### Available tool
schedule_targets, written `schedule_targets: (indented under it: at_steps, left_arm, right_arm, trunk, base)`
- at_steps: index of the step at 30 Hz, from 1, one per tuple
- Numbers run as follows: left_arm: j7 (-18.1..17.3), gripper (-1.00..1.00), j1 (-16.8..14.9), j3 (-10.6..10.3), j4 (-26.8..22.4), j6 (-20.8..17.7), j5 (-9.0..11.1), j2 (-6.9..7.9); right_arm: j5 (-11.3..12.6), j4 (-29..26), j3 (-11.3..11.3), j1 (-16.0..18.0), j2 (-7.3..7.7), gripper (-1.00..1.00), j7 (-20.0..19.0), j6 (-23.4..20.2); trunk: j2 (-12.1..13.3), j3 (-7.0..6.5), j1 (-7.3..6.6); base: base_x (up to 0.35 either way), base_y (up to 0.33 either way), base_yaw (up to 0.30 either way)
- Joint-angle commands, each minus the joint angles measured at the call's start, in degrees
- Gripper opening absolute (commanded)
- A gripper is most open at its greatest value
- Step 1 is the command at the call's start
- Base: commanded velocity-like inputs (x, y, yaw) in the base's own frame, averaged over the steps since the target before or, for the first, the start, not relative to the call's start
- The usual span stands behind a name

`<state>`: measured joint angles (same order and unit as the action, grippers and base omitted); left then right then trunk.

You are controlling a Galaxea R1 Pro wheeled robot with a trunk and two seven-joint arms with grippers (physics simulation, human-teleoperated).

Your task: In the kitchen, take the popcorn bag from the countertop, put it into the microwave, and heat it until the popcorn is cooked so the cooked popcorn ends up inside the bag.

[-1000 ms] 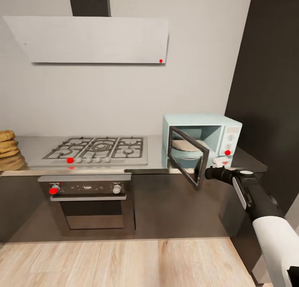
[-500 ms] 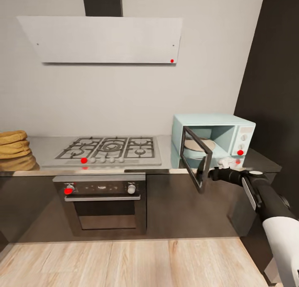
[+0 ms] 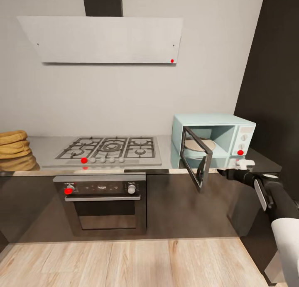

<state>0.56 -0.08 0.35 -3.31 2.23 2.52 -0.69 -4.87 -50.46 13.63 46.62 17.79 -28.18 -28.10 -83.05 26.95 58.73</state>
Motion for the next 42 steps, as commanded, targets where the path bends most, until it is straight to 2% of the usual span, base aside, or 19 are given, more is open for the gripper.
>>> schedule_targets:
  at_steps: [1, 4, 7, 10, 12, 14, 15, 16, 19, 20, 21, 23, 24, 26, 29, 35, 39, 42]
  left_arm:
    - [0.06, 1.00, -0.01, 0.00, -0.02, 0.14, 0.24, -0.01]
    - [0.06, 1.00, -0.01, 0.00, 0.00, 0.14, 0.21, -0.01]
    - [0.06, 1.00, -0.01, -0.01, 0.05, 0.14, 0.26, -0.01]
    - [0.06, 1.00, -0.01, -0.06, 0.05, 0.14, 0.29, 0.04]
    - [0.06, 1.00, -0.01, -0.08, 0.06, 0.14, 0.29, 0.08]
    - [0.03, 1.00, -0.01, -0.08, -0.01, 0.14, 0.26, 0.13]
    - [0.01, 1.00, -0.01, -0.32, -0.02, 0.14, 0.09, 0.11]
    - [-0.01, 1.00, -0.01, -0.60, -0.06, 0.14, -0.14, 0.15]
    - [-0.03, 1.00, -0.01, -0.73, -0.18, 0.14, -0.32, 1.11]
    - [-0.03, 1.00, -0.01, -0.77, -0.19, 0.14, -0.35, 1.31]
    - [-0.03, 1.00, -0.01, -0.82, -0.17, 0.14, -0.38, 1.45]
    - [-0.03, 1.00, -0.01, -0.82, -0.13, 0.14, -0.34, 1.46]
    - [-0.03, 1.00, -0.01, -0.81, -0.13, 0.14, -0.33, 1.44]
    - [-0.11, 1.00, -0.01, -0.21, -0.19, -0.18, -0.30, 0.96]
    - [-0.12, 1.00, -0.01, -0.15, -0.19, -0.11, -0.23, 1.03]
    - [0.03, 1.00, -0.01, 0.04, -0.21, 0.05, 0.17, 0.88]
    - [-0.14, 1.00, -0.01, 1.12, -0.19, 0.05, 1.46, 1.04]
    - [-0.31, 1.00, -0.01, 2.10, -0.14, 0.13, 2.42, 1.10]
  right_arm:
    - [-0.77, 1.45, 0.13, 0.05, -0.23, 1.00, 0.14, -0.21]
    - [-2.87, 10.21, 0.10, 0.05, -0.38, 1.00, 1.09, -0.07]
    - [-3.17, 16.61, 0.08, 0.05, -0.59, 1.00, 1.23, -0.04]
    - [-3.90, 28.62, -0.02, 0.05, -0.57, 1.00, 1.44, 1.02]
    - [-5.76, 36.58, -0.12, 0.04, -0.61, 1.00, 1.57, 5.34]
    - [-9.04, 46.97, -0.16, 0.03, -0.65, 1.00, 2.22, 12.92]
    - [-9.92, 49.00, -0.17, -0.12, -0.70, 1.00, 2.85, 15.01]
    - [-10.91, 50.97, -0.18, -2.43, -0.77, 1.00, 4.34, 17.60]
    - [-11.68, 52.13, -0.18, -13.73, -0.84, 1.00, 5.92, 21.36]
    - [-11.72, 52.19, -0.19, -15.54, -0.93, 1.00, 6.14, 22.60]
    - [-11.86, 52.25, -0.19, -18.00, -1.76, 1.00, 6.78, 24.47]
    - [-12.42, 52.29, -0.29, -23.32, -5.54, 1.00, 10.62, 27.34]
    - [-12.99, 52.30, -0.32, -24.96, -6.77, 1.00, 12.59, 28.04]
    - [-12.70, 52.38, -0.36, -25.00, -7.13, 1.00, 12.27, 27.38]
    - [-12.70, 52.39, -0.36, -24.89, -7.27, 1.00, 12.29, 27.28]
    - [-12.74, 52.31, -0.28, -25.30, -8.77, 1.00, 13.37, 26.93]
    - [-12.74, 52.33, -0.29, -26.61, -8.88, 1.00, 13.57, 26.80]
    - [-12.79, 52.32, -0.30, -27.59, -9.67, 1.00, 13.58, 27.01]
  trunk:
    - [-0.03, 0.06, 0.00]
    - [-0.03, 0.06, 0.00]
    - [-0.03, 0.06, 0.00]
    - [-0.03, 0.06, 0.00]
    - [-0.03, 0.06, 0.00]
    - [-0.03, 0.06, 0.00]
    - [-0.03, 0.06, 0.00]
    - [-0.03, 0.06, 0.00]
    - [-0.03, 0.06, 0.00]
    - [-0.03, 0.06, 0.00]
    - [-0.03, 0.06, 0.00]
    - [-0.03, 0.06, 0.00]
    - [-0.03, 0.06, 0.00]
    - [-0.03, 0.07, 0.00]
    - [-0.03, 0.07, 0.00]
    - [-0.03, 0.07, 0.00]
    - [-0.03, 0.07, 0.00]
    - [-0.03, 0.07, 0.00]
  base:
    - [0.000, 0.000, 0.000]
    - [0.000, 0.000, 0.000]
    - [0.000, 0.000, 0.000]
    - [0.000, 0.000, 0.000]
    - [0.000, 0.000, 0.000]
    - [0.000, 0.000, 0.000]
    - [0.000, 0.000, 0.000]
    - [0.000, 0.000, 0.000]
    - [0.000, 0.000, 0.000]
    - [0.000, 0.000, 0.000]
    - [0.000, 0.000, 0.000]
    - [0.000, 0.000, 0.000]
    - [0.000, 0.000, 0.000]
    - [0.000, 0.000, 0.000]
    - [0.000, 0.000, 0.000]
    - [0.000, 0.000, 0.000]
    - [0.000, 0.000, 0.003]
    - [0.000, 0.000, 0.183]
